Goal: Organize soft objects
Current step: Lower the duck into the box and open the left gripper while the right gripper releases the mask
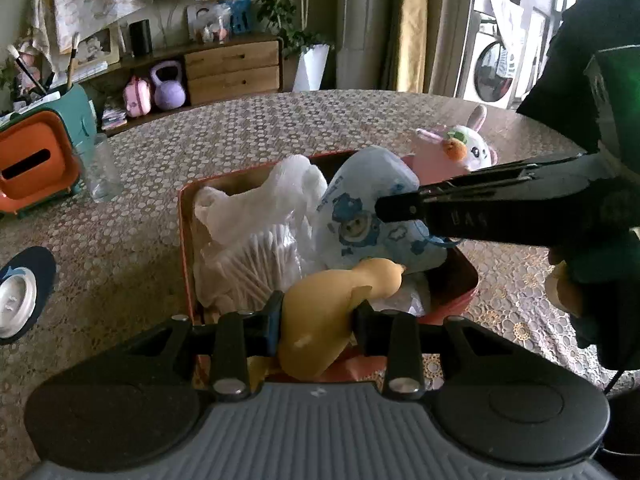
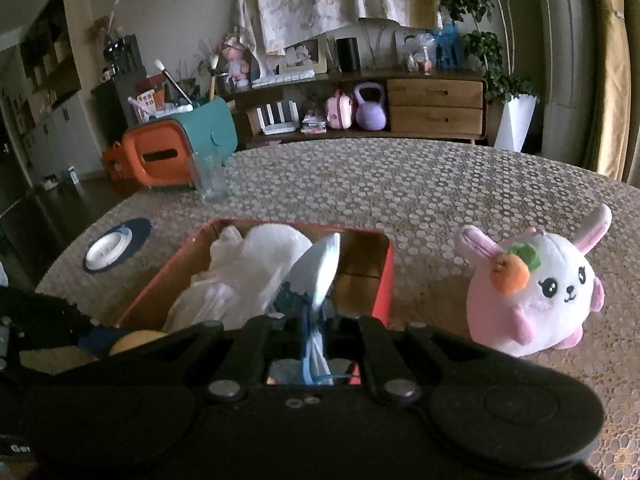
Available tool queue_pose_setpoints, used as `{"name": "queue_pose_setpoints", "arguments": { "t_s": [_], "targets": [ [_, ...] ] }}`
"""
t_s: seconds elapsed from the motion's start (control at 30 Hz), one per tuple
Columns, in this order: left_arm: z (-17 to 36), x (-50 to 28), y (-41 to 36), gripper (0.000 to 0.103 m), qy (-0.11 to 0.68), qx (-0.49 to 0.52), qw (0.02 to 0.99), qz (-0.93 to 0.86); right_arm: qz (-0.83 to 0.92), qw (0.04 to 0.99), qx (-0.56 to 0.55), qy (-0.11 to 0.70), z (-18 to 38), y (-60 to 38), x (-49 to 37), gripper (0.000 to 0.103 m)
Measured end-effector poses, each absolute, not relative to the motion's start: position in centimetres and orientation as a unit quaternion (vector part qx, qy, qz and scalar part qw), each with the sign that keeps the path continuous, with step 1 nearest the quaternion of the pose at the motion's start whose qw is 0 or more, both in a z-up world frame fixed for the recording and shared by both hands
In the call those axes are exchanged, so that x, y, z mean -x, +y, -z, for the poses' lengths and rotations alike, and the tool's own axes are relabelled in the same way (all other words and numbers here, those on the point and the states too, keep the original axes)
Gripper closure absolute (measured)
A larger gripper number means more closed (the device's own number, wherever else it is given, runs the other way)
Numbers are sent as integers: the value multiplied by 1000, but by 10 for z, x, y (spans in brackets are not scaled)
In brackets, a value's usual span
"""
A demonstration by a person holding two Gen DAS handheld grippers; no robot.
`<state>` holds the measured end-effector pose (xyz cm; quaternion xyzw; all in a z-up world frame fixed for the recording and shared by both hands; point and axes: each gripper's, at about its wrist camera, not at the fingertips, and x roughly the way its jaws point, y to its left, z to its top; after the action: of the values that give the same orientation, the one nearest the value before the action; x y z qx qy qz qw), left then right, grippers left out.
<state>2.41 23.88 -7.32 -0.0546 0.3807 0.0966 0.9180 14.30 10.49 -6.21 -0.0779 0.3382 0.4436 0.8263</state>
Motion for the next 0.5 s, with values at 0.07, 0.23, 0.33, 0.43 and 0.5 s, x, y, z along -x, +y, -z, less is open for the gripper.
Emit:
{"name": "queue_pose_setpoints", "arguments": {
  "t_s": [0.07, 0.23, 0.33, 0.43, 0.5],
  "targets": [
    [75, -25, 239, 67, 383, 56, 916, -104, -445, 823, 85, 342, 64, 106, -143, 88],
    [75, -26, 233, 67, 384, 49, 914, -123, -452, 819, 88, 343, 65, 101, -140, 82],
    [76, -26, 230, 64, 387, 47, 911, -133, -459, 816, 83, 341, 62, 95, -138, 78],
    [76, -27, 232, 54, 387, 63, 909, -144, -468, 813, 76, 339, 58, 87, -136, 71],
    [76, -27, 234, 48, 385, 77, 908, -147, -472, 811, 73, 337, 55, 85, -135, 65]
  ]
}}
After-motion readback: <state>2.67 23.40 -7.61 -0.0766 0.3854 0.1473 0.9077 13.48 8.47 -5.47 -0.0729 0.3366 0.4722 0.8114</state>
